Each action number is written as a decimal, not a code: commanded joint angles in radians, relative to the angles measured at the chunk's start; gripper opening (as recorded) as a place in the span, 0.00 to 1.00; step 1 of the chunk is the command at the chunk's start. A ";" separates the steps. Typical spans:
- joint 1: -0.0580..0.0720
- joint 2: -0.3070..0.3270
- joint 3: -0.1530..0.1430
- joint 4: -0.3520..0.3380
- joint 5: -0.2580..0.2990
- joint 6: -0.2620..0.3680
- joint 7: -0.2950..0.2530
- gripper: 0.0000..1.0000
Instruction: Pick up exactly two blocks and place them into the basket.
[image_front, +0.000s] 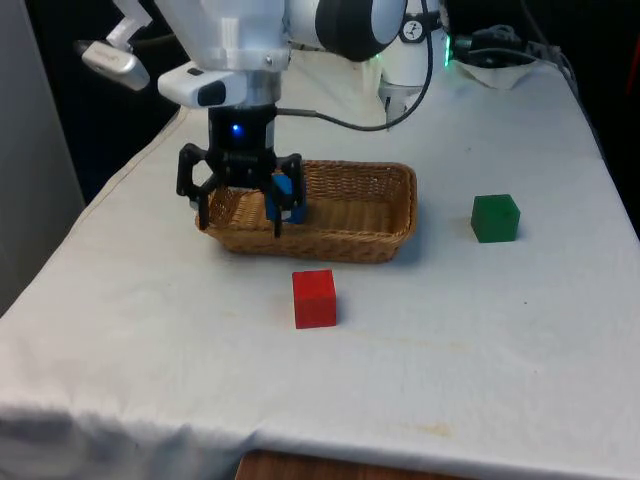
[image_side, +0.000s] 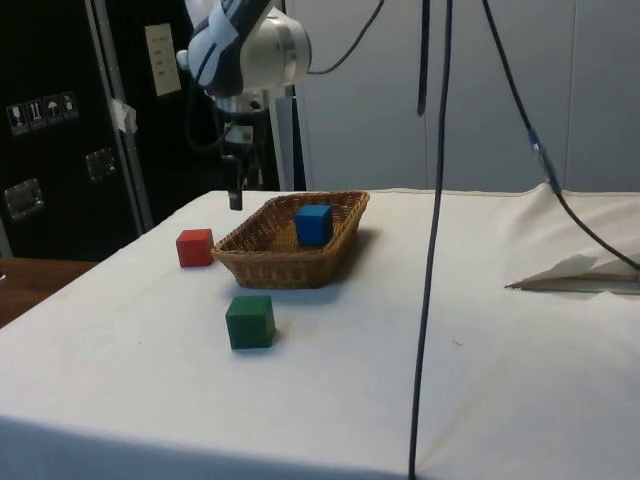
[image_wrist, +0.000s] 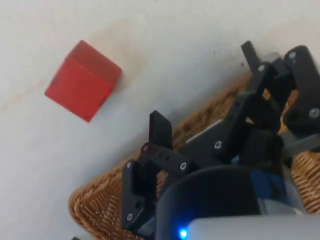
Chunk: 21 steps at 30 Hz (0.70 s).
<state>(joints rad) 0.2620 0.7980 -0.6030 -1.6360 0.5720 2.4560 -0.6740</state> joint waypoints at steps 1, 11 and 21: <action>-0.006 0.015 -0.001 0.024 -0.004 -0.015 0.008 1.00; -0.013 0.080 0.000 0.143 0.003 -0.059 0.022 1.00; -0.020 0.124 0.001 0.229 0.037 -0.107 -0.004 1.00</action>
<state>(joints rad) 0.2490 0.9190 -0.6110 -1.4150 0.6070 2.3560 -0.6720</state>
